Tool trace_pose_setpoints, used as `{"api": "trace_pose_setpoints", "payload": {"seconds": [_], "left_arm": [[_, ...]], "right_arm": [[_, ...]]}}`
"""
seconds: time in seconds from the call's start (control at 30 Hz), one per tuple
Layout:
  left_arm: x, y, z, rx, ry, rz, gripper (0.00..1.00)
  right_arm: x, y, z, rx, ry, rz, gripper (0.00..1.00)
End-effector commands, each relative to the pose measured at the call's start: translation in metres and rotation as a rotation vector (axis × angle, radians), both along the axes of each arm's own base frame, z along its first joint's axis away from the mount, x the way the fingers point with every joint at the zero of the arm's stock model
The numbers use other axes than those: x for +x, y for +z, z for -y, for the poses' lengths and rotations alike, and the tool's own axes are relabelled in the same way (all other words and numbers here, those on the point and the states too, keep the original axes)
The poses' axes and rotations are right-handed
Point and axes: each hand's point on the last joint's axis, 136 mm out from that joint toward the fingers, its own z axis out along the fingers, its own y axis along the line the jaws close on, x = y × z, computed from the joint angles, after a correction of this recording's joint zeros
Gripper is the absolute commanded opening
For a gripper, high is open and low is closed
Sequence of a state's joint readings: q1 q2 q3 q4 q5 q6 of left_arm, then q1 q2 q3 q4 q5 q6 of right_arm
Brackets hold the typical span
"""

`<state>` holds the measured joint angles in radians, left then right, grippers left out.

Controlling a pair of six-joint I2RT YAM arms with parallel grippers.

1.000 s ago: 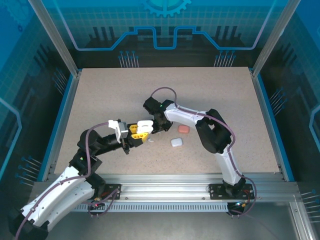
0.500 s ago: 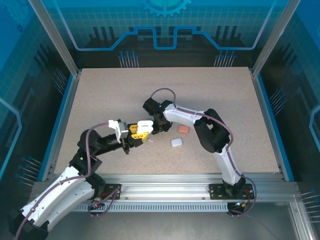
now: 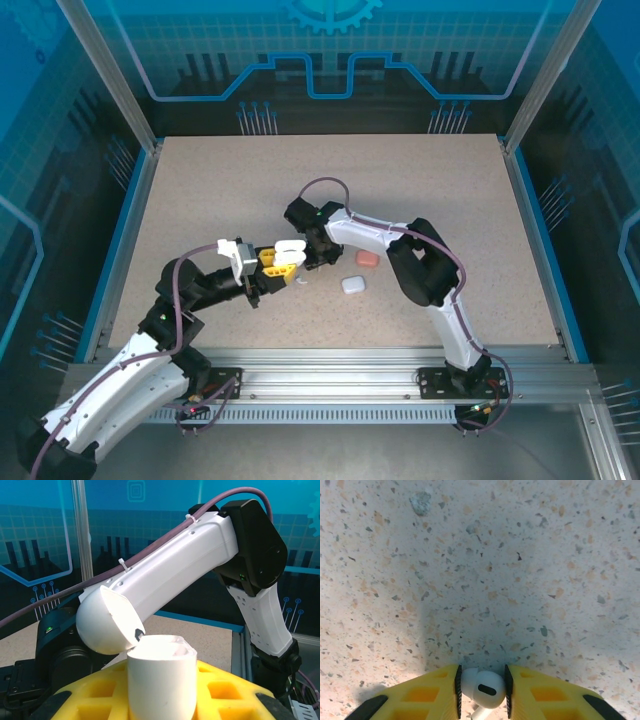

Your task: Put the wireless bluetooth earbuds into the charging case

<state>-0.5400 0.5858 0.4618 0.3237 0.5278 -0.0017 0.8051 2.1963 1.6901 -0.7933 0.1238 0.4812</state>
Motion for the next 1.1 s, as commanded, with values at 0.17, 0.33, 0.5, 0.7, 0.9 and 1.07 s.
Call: {"api": "trace_pose_setpoints", "payload": {"seconds": [0.17, 0.33, 0.5, 0.7, 0.9, 1.07], "left_arm": [[0.001, 0.000, -0.002, -0.038, 0.019, -0.015, 0.15], [0.005, -0.002, -0.003, -0.074, 0.034, -0.035, 0.15], [0.011, -0.006, -0.004, -0.099, 0.050, -0.046, 0.15], [0.020, -0.006, 0.002, -0.114, 0.051, -0.048, 0.14], [0.035, -0.007, 0.010, -0.144, 0.054, -0.053, 0.12], [0.045, -0.007, 0.022, -0.169, 0.049, -0.045, 0.11]], "right_arm": [[-0.001, 0.040, 0.016, 0.036, -0.006, 0.082, 0.27], [-0.001, 0.070, 0.039, 0.065, -0.037, 0.152, 0.27], [-0.004, 0.113, 0.063, 0.142, -0.067, 0.255, 0.27], [-0.010, 0.188, 0.081, 0.285, -0.052, 0.466, 0.27], [-0.029, 0.269, 0.087, 0.502, 0.002, 0.685, 0.26], [-0.053, 0.321, 0.080, 0.660, 0.111, 0.833, 0.26]]}}
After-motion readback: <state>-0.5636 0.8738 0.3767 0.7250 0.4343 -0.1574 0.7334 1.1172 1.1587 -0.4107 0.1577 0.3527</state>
